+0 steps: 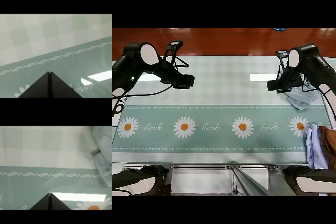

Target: Fold the shirts.

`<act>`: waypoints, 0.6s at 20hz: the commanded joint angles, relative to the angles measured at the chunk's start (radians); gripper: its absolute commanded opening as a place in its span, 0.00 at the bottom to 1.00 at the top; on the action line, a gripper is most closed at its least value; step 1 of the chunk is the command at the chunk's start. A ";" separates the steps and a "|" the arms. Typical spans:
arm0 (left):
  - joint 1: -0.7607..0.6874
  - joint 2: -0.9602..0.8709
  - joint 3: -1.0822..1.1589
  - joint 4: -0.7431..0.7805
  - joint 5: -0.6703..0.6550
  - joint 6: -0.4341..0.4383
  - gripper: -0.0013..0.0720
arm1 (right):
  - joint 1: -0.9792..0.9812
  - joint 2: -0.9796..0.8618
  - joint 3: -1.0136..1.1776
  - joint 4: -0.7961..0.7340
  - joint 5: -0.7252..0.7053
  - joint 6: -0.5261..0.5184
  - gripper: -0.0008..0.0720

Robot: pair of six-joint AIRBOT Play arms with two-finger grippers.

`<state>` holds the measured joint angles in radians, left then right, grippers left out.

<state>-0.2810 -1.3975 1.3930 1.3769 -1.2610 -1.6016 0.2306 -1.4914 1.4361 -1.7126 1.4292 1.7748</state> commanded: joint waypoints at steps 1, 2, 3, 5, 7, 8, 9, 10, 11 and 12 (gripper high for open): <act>0.000 -0.002 0.000 0.000 0.094 0.000 0.04 | 0.001 0.000 0.000 0.000 -0.025 0.001 0.04; 0.000 -0.003 0.000 0.000 0.126 0.000 0.04 | 0.001 0.000 0.001 -0.001 -0.052 0.001 0.04; 0.000 -0.003 0.000 0.000 0.151 0.000 0.04 | 0.001 0.000 0.001 0.000 -0.066 0.001 0.04; 0.000 -0.007 0.000 0.000 0.207 0.000 0.04 | 0.001 0.000 0.001 0.000 -0.148 0.001 0.04; 0.002 -0.017 0.000 0.023 0.301 0.001 0.06 | 0.001 0.000 0.001 -0.035 -0.269 0.002 0.09; 0.005 -0.020 0.000 0.062 0.348 0.001 0.20 | 0.001 0.000 0.003 -0.090 -0.331 0.003 0.36; 0.009 -0.020 0.000 0.107 0.382 0.000 0.52 | 0.001 0.000 0.015 -0.167 -0.361 0.014 0.58; 0.023 -0.019 0.008 0.149 0.380 -0.009 0.70 | 0.000 0.000 0.043 -0.283 -0.360 0.042 0.59; 0.045 -0.018 0.023 0.169 0.338 -0.026 0.70 | -0.010 0.000 0.078 -0.399 -0.344 0.064 0.59; 0.079 -0.009 0.029 0.167 0.299 -0.027 0.70 | -0.032 0.000 0.108 -0.473 -0.338 0.073 0.59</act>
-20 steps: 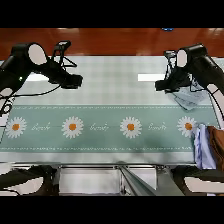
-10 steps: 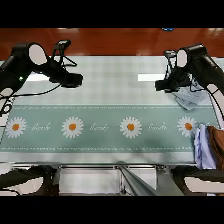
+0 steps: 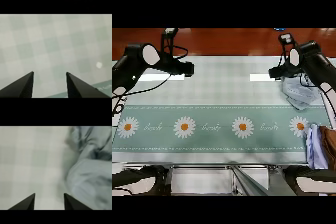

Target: Fold the shirts.

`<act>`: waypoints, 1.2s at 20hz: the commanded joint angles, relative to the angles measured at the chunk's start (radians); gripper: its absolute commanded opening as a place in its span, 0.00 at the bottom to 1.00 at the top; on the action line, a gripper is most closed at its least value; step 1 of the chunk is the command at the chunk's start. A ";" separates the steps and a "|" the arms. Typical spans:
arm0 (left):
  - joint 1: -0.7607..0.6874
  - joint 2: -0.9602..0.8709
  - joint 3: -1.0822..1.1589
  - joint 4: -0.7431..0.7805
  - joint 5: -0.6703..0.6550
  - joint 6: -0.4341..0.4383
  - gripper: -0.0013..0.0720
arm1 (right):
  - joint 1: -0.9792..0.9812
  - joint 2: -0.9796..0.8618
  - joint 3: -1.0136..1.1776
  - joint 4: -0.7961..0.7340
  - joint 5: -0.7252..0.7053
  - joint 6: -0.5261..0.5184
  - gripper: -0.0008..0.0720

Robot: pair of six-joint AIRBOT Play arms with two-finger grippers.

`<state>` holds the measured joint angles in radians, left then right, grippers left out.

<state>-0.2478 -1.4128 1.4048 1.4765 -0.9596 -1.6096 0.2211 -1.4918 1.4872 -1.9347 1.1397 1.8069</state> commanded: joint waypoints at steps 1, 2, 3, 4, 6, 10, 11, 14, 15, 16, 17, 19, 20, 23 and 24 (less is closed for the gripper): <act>0.078 0.020 0.011 0.068 -0.027 -0.019 0.70 | -0.068 0.000 0.081 -0.276 -0.055 0.041 0.58; 0.113 0.046 -0.011 0.065 -0.037 -0.019 0.70 | -0.125 0.000 0.087 -0.257 -0.069 0.054 0.58; 0.143 0.080 -0.051 0.056 -0.035 -0.019 0.70 | -0.193 -0.008 0.087 -0.210 -0.074 0.080 0.58; 0.171 0.124 -0.112 0.043 -0.026 -0.019 0.70 | -0.259 -0.026 0.087 -0.137 -0.081 0.082 0.58; 0.205 0.214 -0.259 -0.004 0.009 -0.019 0.70 | -0.385 -0.088 0.087 0.029 -0.108 0.069 0.58; 0.206 0.309 -0.451 -0.082 0.073 -0.019 0.70 | -0.506 -0.247 0.087 0.261 -0.152 -0.027 0.58; 0.206 0.309 -0.463 -0.086 0.073 -0.019 0.70 | -0.509 -0.284 0.087 0.277 -0.147 -0.041 0.58; 0.206 0.304 -0.470 -0.086 0.087 -0.019 0.70 | -0.510 -0.358 0.087 0.301 -0.146 -0.079 0.58; 0.206 0.304 -0.470 -0.087 0.095 -0.019 0.70 | -0.510 -0.372 0.087 0.322 -0.145 -0.097 0.56; 0.206 0.304 -0.470 -0.087 0.100 -0.019 0.70 | -0.510 -0.380 0.087 0.338 -0.143 -0.113 0.47; 0.206 0.304 -0.470 -0.086 0.105 -0.019 0.70 | -0.510 -0.381 0.087 0.357 -0.143 -0.137 0.20; 0.220 0.306 -0.467 -0.066 0.137 -0.019 0.70 | -0.510 -0.363 0.093 0.405 -0.138 -0.160 0.04; 0.249 0.308 -0.455 -0.055 0.140 -0.019 0.70 | -0.510 -0.341 0.108 0.416 -0.129 -0.168 0.04; 0.384 0.339 -0.400 -0.056 0.086 -0.019 0.70 | -0.510 -0.228 0.175 0.438 -0.091 -0.219 0.04; 0.433 0.367 -0.394 -0.056 0.074 -0.019 0.70 | -0.510 -0.174 0.199 0.452 -0.091 -0.229 0.04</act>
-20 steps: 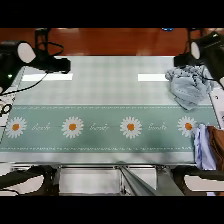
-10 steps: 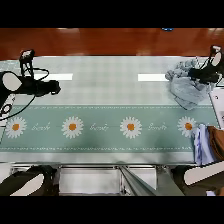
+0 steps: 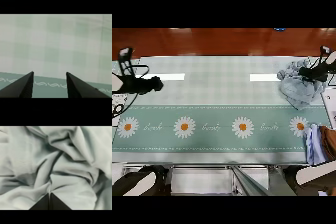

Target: Fold the shirts.

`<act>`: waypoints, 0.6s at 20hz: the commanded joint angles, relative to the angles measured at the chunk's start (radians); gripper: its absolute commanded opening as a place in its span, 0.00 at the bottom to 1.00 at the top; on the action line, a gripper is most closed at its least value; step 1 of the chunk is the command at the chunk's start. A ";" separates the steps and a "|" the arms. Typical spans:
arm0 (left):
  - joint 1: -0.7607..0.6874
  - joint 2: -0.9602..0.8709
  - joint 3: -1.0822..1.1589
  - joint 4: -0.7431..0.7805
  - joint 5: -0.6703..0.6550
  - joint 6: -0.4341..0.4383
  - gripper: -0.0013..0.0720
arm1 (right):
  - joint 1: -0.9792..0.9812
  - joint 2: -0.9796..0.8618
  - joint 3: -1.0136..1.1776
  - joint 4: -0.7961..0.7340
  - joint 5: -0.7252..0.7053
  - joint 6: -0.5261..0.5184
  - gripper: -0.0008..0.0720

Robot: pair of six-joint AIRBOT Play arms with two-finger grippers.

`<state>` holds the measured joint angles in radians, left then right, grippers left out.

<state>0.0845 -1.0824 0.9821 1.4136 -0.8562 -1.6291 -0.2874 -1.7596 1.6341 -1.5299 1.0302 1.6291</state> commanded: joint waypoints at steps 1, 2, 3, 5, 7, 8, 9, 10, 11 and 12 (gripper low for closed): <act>0.143 0.071 0.028 0.006 -0.035 0.001 0.70 | -0.002 0.145 0.071 0.065 0.015 -0.062 0.04; 0.182 0.108 0.028 0.006 -0.038 0.001 0.70 | -0.002 0.196 0.096 0.090 0.015 -0.074 0.04; 0.209 0.142 0.028 0.001 -0.039 0.001 0.70 | -0.001 0.239 0.119 0.114 0.016 -0.085 0.04; 0.238 0.208 0.028 -0.001 -0.039 0.001 0.70 | -0.001 0.317 0.156 0.145 0.012 -0.093 0.04; 0.238 0.260 0.028 -0.005 -0.048 0.002 0.70 | 0.024 0.378 0.196 0.143 0.031 -0.108 0.04; 0.237 0.280 0.027 -0.016 -0.057 0.001 0.70 | 0.056 0.403 0.232 0.140 0.033 -0.127 0.04; 0.237 0.297 0.027 -0.036 -0.069 0.002 0.70 | 0.098 0.420 0.278 0.130 0.031 -0.137 0.04; 0.237 0.309 0.027 -0.063 -0.080 0.014 0.70 | 0.147 0.426 0.344 0.124 0.033 -0.140 0.04; 0.237 0.319 0.023 -0.095 -0.089 0.035 0.70 | 0.194 0.428 0.408 0.121 0.036 -0.140 0.04; 0.237 0.327 0.013 -0.130 -0.098 0.059 0.70 | 0.249 0.431 0.460 0.118 0.032 -0.138 0.04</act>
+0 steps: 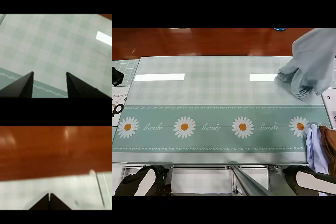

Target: Fold the shirts.

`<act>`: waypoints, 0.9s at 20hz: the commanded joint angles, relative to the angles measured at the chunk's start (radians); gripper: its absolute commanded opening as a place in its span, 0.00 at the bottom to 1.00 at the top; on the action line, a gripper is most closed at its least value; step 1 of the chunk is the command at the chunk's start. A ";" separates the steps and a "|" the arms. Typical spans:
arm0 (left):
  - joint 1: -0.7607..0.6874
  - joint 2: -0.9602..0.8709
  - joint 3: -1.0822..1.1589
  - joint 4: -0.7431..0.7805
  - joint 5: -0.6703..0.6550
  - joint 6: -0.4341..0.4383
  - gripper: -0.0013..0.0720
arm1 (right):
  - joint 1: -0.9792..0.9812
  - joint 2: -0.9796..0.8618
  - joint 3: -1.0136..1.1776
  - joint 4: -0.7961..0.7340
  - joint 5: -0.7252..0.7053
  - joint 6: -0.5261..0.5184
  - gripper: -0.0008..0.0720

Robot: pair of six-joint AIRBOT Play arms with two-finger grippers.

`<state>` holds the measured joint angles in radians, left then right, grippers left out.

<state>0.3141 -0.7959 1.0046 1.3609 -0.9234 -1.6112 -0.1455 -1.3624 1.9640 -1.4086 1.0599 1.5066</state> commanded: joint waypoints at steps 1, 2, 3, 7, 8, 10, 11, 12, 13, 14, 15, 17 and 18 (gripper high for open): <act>0.007 0.051 -0.026 -0.113 -0.041 0.066 0.70 | 0.163 0.046 0.156 -0.014 -0.012 -0.014 0.04; 0.007 0.063 -0.048 -0.139 -0.051 0.079 0.70 | 0.215 0.062 0.158 -0.031 -0.034 -0.007 0.04; 0.007 0.077 -0.075 -0.158 -0.056 0.079 0.70 | 0.268 0.078 0.158 -0.053 -0.048 0.001 0.04; 0.007 0.144 -0.204 -0.239 -0.057 0.086 0.70 | 0.451 0.113 0.158 -0.088 -0.073 0.002 0.04; 0.007 0.158 -0.234 -0.265 -0.056 0.097 0.70 | 0.501 0.114 0.158 -0.096 -0.074 0.001 0.04; 0.007 0.177 -0.275 -0.317 -0.057 0.111 0.70 | 0.594 0.114 0.136 -0.106 -0.069 0.004 0.04; 0.007 0.182 -0.286 -0.331 -0.059 0.112 0.70 | 0.635 0.114 0.107 -0.105 -0.063 0.025 0.04; 0.007 0.185 -0.285 -0.338 -0.064 0.112 0.70 | 0.669 0.114 0.063 -0.098 -0.060 0.049 0.04; 0.007 0.189 -0.285 -0.345 -0.065 0.112 0.70 | 0.700 0.110 0.004 -0.078 -0.056 0.063 0.04; 0.007 0.192 -0.285 -0.352 -0.065 0.112 0.70 | 0.726 0.098 -0.050 -0.042 -0.048 0.064 0.04; 0.007 0.193 -0.285 -0.352 -0.067 0.111 0.70 | 0.753 0.076 -0.107 0.010 -0.043 0.063 0.04; 0.007 0.191 -0.285 -0.352 -0.082 0.111 0.70 | 0.814 0.009 -0.200 0.095 -0.055 0.059 0.04; 0.007 0.191 -0.285 -0.352 -0.088 0.111 0.70 | 0.847 -0.035 -0.232 0.131 -0.072 0.048 0.04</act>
<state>0.3206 -0.6090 0.7246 1.0241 -0.9947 -1.5024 0.6128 -1.3228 1.8442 -1.3918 1.0031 1.5566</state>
